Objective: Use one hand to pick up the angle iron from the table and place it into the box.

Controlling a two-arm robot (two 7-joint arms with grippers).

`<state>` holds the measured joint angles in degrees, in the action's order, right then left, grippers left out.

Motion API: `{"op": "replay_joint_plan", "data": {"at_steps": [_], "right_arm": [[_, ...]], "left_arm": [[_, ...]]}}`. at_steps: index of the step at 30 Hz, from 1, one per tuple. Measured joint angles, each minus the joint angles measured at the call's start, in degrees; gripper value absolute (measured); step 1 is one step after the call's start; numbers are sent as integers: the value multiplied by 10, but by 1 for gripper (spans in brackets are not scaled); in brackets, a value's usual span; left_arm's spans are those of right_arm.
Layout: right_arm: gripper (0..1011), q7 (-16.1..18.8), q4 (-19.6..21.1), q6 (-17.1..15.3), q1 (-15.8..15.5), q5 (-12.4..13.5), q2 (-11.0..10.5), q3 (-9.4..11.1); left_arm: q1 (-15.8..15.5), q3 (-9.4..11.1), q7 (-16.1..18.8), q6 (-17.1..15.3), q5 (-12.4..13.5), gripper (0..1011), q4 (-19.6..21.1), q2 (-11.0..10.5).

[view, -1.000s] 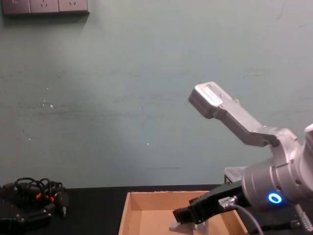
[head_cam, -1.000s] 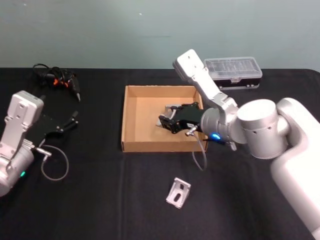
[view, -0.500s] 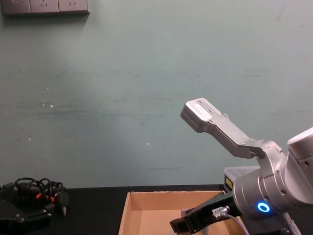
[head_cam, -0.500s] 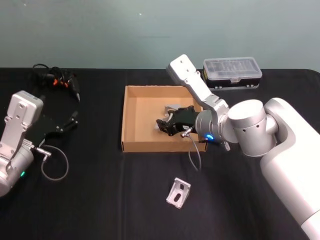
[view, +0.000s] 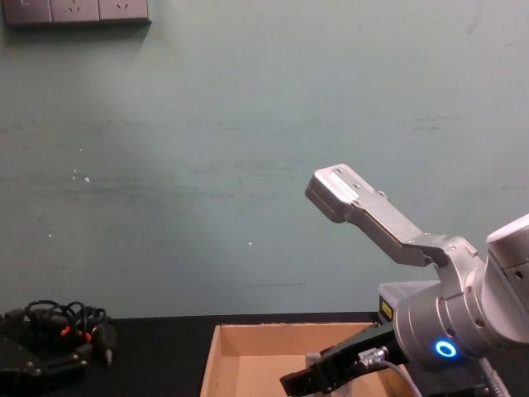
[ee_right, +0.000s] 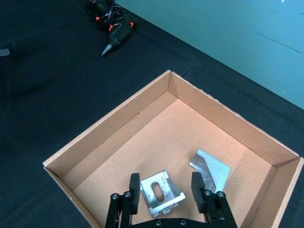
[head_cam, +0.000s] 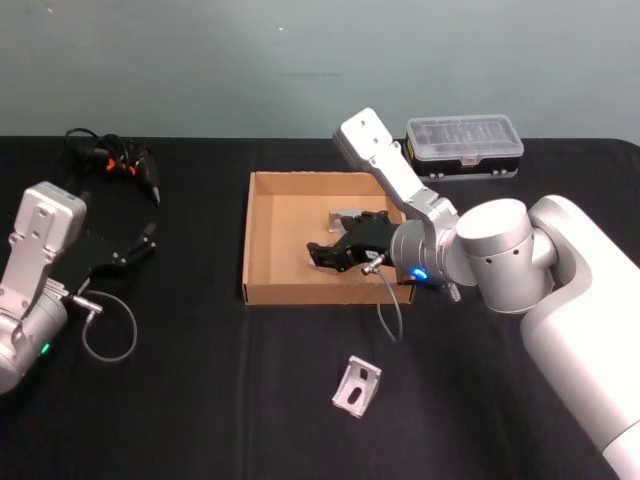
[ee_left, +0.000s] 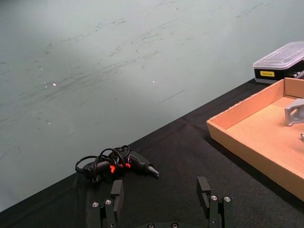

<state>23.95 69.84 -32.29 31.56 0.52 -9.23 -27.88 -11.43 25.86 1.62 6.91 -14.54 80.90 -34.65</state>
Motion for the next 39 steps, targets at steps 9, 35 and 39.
{"op": "replay_joint_plan", "data": {"at_steps": [9,35,39], "right_arm": [[935,0,1,-1,0,0,0,0],[1000,26,150,-9,-74,33,-60,29],[1000,37,204,-26,-101,46,-87,33]], "left_arm": [[0,0,0,0,0,1011,0,0],[0,0,0,0,0,1011,0,0],[0,0,0,0,0,1011,0,0]]}}
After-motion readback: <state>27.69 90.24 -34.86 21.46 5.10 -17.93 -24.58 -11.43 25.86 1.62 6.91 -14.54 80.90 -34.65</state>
